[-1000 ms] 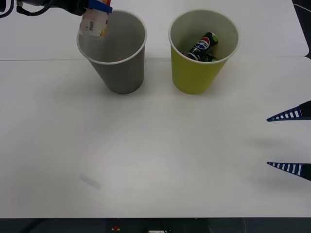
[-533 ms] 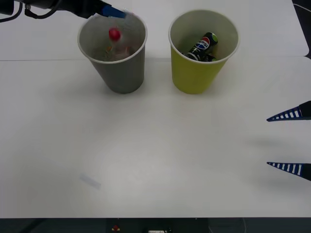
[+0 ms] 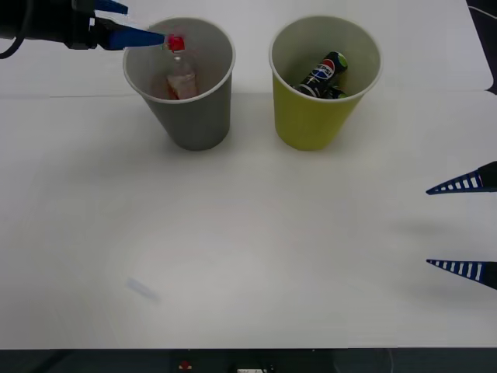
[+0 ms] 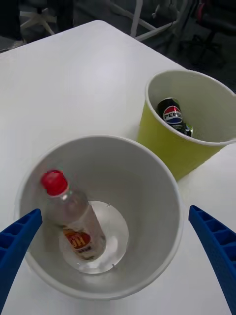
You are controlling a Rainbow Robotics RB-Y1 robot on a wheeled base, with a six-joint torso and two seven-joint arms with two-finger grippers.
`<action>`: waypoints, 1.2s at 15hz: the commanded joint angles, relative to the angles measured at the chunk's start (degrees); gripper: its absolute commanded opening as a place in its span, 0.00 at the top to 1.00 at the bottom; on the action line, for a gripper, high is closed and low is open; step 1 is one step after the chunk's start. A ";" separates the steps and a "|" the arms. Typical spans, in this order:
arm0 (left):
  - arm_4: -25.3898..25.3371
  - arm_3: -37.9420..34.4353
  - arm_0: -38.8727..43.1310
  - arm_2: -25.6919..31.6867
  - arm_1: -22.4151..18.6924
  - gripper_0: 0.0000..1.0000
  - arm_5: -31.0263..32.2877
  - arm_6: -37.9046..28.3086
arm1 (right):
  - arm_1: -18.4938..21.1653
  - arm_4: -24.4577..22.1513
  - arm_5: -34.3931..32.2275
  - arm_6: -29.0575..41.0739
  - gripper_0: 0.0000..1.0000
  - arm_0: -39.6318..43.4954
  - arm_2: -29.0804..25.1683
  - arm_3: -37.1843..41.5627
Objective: Put the can into the green bin and the plastic bottle into the gray bin
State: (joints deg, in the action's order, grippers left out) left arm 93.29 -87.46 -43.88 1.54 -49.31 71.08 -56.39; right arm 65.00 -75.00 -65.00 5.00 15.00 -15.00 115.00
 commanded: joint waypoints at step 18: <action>-27.11 -11.76 53.11 23.24 -16.08 0.00 9.60 48.75 | 0.00 0.00 0.00 0.00 0.00 0.00 0.00 0.00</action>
State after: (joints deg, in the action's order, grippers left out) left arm 66.82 -98.36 7.17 24.56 -65.14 81.49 -8.84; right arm 65.00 -75.00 -65.00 5.00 15.00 -15.00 115.00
